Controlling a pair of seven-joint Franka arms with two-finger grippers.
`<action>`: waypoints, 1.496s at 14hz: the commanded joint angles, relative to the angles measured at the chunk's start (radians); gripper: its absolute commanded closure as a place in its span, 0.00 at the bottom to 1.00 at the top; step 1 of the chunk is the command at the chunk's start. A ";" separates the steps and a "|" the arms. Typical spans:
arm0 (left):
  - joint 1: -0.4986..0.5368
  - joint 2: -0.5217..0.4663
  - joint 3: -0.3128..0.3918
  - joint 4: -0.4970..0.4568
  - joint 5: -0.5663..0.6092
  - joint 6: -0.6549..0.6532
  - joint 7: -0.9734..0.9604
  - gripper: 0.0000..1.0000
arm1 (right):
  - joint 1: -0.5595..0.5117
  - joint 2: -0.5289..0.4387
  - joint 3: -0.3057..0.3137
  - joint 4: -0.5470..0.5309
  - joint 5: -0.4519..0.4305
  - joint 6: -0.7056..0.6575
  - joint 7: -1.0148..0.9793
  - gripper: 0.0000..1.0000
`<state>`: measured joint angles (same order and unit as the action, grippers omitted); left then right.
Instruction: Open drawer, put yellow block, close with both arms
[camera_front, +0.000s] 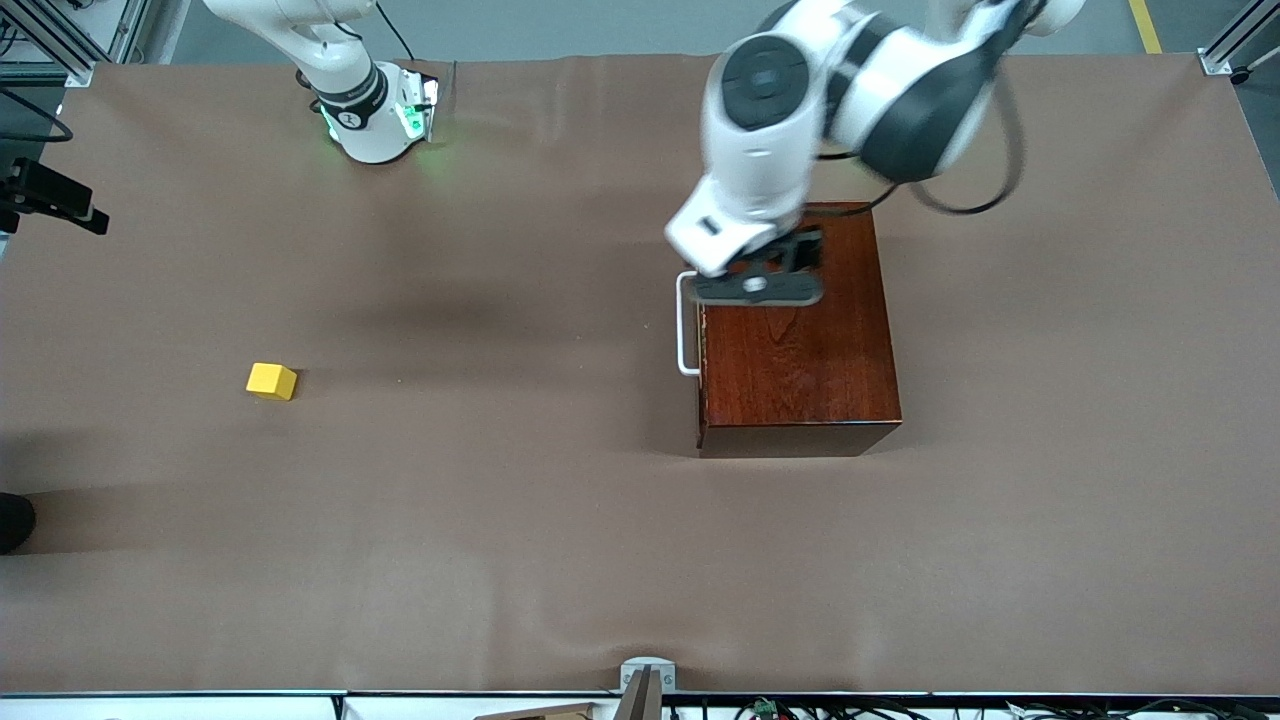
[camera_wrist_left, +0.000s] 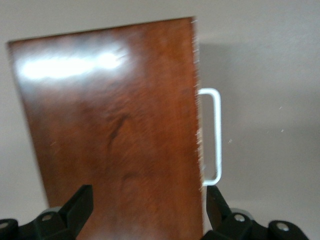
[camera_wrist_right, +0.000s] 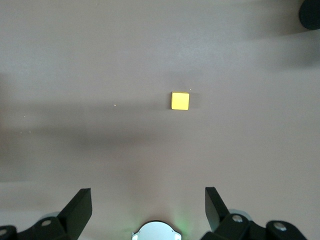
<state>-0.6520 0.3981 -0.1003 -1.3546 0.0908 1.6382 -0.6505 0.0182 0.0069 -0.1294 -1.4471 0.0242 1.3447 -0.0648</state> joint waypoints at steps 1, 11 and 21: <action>-0.064 0.132 0.019 0.135 0.037 0.020 -0.011 0.00 | -0.011 0.004 0.008 0.017 0.003 -0.010 0.011 0.00; -0.334 0.349 0.237 0.218 0.037 0.111 -0.109 0.00 | -0.021 0.010 0.005 0.022 0.002 -0.012 0.007 0.00; -0.393 0.436 0.278 0.207 0.041 0.092 -0.138 0.00 | -0.047 0.053 -0.001 0.042 -0.003 0.004 0.013 0.00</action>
<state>-1.0332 0.8079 0.1612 -1.1752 0.1038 1.7513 -0.7689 -0.0069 0.0263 -0.1362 -1.4448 0.0241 1.3538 -0.0645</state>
